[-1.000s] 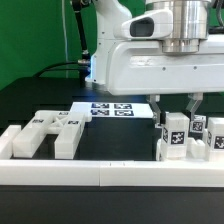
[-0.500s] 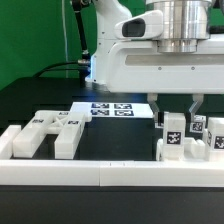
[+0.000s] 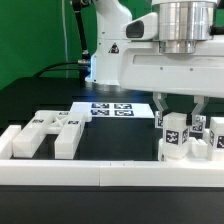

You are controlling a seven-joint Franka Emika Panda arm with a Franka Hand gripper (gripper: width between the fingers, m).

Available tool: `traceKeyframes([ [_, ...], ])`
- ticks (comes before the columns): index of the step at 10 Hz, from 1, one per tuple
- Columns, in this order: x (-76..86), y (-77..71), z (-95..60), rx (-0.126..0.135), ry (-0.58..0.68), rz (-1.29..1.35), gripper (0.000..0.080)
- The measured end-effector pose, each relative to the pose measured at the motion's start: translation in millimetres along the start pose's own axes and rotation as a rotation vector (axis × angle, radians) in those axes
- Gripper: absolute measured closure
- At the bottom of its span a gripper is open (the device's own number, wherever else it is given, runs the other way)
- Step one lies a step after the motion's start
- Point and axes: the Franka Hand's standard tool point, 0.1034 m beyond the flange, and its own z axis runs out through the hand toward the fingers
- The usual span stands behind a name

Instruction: Assemble chair

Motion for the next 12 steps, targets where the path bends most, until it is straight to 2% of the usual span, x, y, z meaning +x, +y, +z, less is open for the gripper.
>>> traceKeyframes([
  [3,-1.3,-1.8,0.3,0.003,-0.002,0.231,0.0509],
  [6,-1.8,-2.6,0.4,0.008,-0.002,0.33,0.0509],
  [7,-1.6,-2.5,0.3,0.007,-0.002,0.306,0.0411],
  [8,-1.0,-1.9,0.3,0.007,-0.002,0.229,0.0273],
  [9,-1.1,-2.3,0.2,0.007,-0.002,0.211,0.0188],
  [12,-1.1,-2.3,0.3,0.005,-0.003,-0.108,0.0151],
])
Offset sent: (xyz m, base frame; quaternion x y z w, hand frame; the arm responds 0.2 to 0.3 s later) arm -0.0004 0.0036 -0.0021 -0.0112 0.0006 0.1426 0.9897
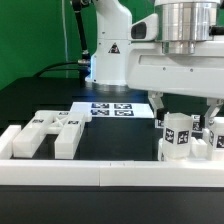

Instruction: Assemble chair

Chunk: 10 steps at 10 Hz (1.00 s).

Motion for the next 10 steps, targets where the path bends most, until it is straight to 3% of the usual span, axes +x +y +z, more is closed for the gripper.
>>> traceKeyframes([
  [10,4.4,3.9,-0.1,-0.012,0.008,-0.735,0.0151],
])
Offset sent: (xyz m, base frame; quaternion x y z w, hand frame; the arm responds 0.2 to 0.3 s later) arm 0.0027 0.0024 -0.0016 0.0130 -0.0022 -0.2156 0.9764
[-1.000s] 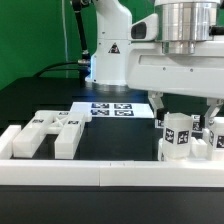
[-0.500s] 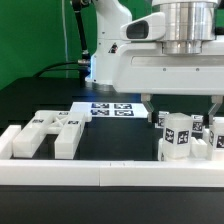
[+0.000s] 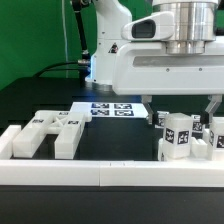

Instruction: Assemble chair

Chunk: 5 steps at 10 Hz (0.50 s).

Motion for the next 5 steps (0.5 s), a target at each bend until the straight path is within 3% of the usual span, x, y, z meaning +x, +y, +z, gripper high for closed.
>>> traceKeyframes([
  [2,-0.1,1.4,0.1,-0.006,-0.001,-0.098,0.0151],
  [3,-0.1,3.0,0.0,-0.009,-0.002,-0.176,0.0236],
  [4,-0.1,3.0,0.1,-0.009,-0.002,-0.178,0.0373],
  [5,-0.1,3.2,0.0,-0.009,-0.002,-0.176,0.0373],
])
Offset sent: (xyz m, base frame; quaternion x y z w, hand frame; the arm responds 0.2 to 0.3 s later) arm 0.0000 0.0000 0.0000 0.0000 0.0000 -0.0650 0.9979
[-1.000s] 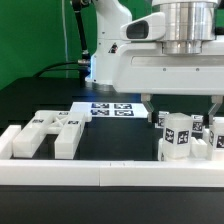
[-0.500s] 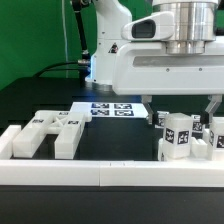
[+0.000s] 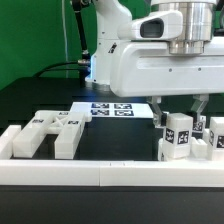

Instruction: Assemble chair

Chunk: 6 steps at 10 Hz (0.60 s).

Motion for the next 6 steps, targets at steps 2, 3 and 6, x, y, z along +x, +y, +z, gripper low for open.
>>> traceKeyframes([
  [2,0.0,0.0,0.0,0.0,0.0,0.035,0.051],
  [3,0.0,0.1,0.0,0.0,0.0,0.034,0.051],
  [6,0.1,-1.3,0.1,0.005,0.001,0.277,0.051],
])
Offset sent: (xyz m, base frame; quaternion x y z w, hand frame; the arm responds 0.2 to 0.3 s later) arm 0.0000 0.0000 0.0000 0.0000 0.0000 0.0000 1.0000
